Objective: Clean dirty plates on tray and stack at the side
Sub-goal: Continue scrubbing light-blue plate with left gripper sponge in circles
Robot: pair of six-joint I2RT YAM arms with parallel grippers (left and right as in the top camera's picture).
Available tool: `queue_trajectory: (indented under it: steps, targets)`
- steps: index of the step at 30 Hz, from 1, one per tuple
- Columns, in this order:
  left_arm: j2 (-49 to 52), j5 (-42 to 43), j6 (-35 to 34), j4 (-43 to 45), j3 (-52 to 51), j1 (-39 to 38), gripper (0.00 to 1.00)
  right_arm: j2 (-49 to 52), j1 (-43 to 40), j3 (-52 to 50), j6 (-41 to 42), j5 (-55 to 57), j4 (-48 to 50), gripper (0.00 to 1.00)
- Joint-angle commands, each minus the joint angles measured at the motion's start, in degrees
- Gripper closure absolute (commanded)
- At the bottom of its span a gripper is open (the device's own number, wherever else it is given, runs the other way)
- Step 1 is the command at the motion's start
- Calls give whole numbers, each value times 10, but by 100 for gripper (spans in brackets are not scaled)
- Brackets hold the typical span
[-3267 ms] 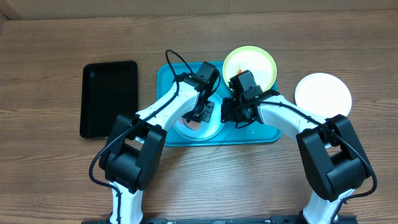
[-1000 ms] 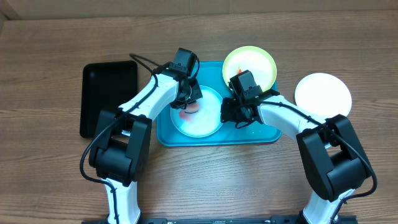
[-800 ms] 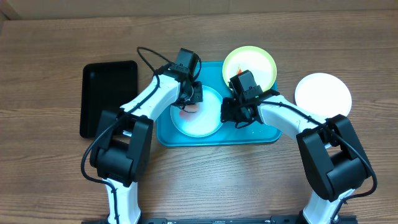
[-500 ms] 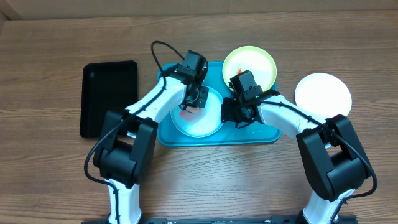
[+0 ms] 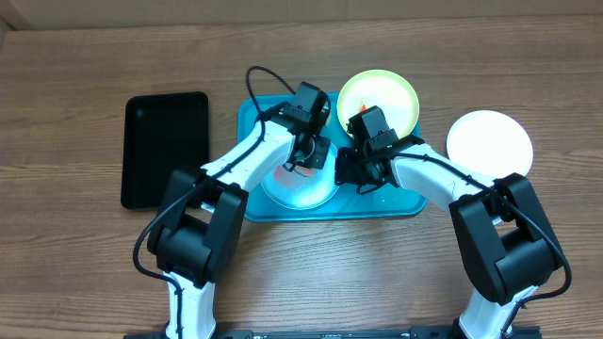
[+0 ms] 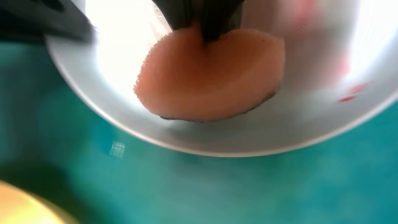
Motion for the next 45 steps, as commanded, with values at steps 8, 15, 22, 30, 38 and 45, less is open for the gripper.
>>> queue_trajectory:
  steps: [8, 15, 22, 30, 38, 45]
  targets:
    - [20, -145, -238, -92, -13, 76, 96, 9, -1, -3, -8, 8, -6, 96]
    - [20, 34, -76, -40, -13, 66, 96, 9, -1, -3, -8, 8, -7, 96]
    - [20, 48, -1, 10, -13, 34, 96, 9, -1, -3, -8, 8, -7, 96]
    - [20, 20, 50, 29, -13, -2, 96, 9, -1, -3, -8, 8, -7, 96]
    - [20, -127, -118, -20, -13, 9, 96, 9, -1, -3, -8, 8, -9, 96]
    - [20, -133, -226, -82, -13, 37, 96, 9, -1, -3, -8, 8, -9, 96]
